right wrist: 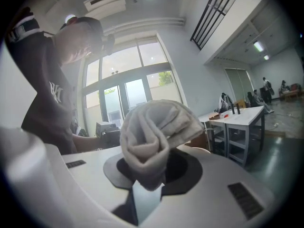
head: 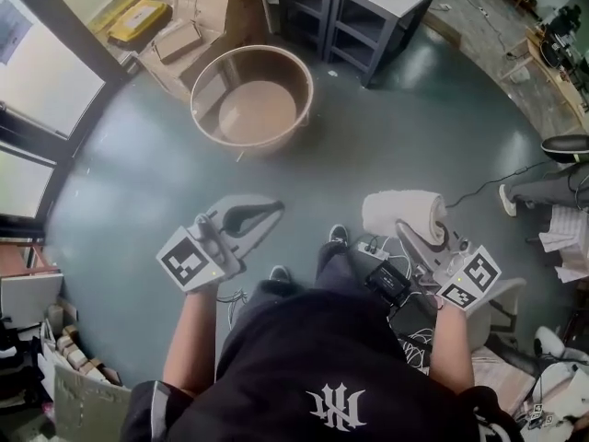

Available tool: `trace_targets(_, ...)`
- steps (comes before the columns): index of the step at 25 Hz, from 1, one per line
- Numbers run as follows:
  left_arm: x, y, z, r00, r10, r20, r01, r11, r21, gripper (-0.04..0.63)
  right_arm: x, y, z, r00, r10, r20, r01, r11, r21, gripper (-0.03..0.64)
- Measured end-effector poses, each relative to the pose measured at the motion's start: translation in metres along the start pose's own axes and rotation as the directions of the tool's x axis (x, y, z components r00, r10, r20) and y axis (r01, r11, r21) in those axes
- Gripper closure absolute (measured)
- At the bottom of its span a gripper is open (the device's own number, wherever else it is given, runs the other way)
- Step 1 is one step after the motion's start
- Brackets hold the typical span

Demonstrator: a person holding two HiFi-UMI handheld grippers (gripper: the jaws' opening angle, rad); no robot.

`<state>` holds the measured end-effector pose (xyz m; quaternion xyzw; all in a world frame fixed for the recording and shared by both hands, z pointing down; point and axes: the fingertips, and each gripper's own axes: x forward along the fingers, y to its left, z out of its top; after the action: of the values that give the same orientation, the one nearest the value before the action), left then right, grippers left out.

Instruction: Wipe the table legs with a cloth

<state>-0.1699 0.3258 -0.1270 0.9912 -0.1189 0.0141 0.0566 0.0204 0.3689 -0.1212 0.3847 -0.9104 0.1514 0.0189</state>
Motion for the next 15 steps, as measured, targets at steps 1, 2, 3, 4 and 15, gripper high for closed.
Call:
trace_targets(1,-0.022,-0.002,-0.010,1.000,0.002,-0.004,-0.002,1.000,-0.015,0.589,0.006,0.014,-0.005,1.000,-0.012,-0.017,0.012,1.000,-0.008,0.540)
trace_targets(2,-0.042,-0.003,-0.020,1.000,0.008,-0.009,-0.008,1.000,-0.030,0.589,0.011,0.027,-0.010,0.999,-0.022,-0.029,0.022,1.000,-0.012,0.540)
trace_targets(3,-0.060,-0.004,-0.028,1.000,0.016,-0.009,-0.016,0.999,-0.045,0.589,0.014,0.038,-0.015,0.999,-0.032,-0.037,0.031,0.999,-0.011,0.540)
trace_targets(4,-0.076,-0.005,-0.035,1.000,0.024,-0.003,-0.024,0.998,-0.061,0.589,0.017,0.050,-0.018,0.998,-0.040,-0.044,0.040,0.999,-0.009,0.540)
trace_targets(15,-0.106,-0.067,-0.012,0.999,0.023,0.039,-0.023,1.000,-0.002,0.589,-0.007,0.114,-0.019,0.999,0.006,-0.031,-0.007,1.000,-0.020,0.540)
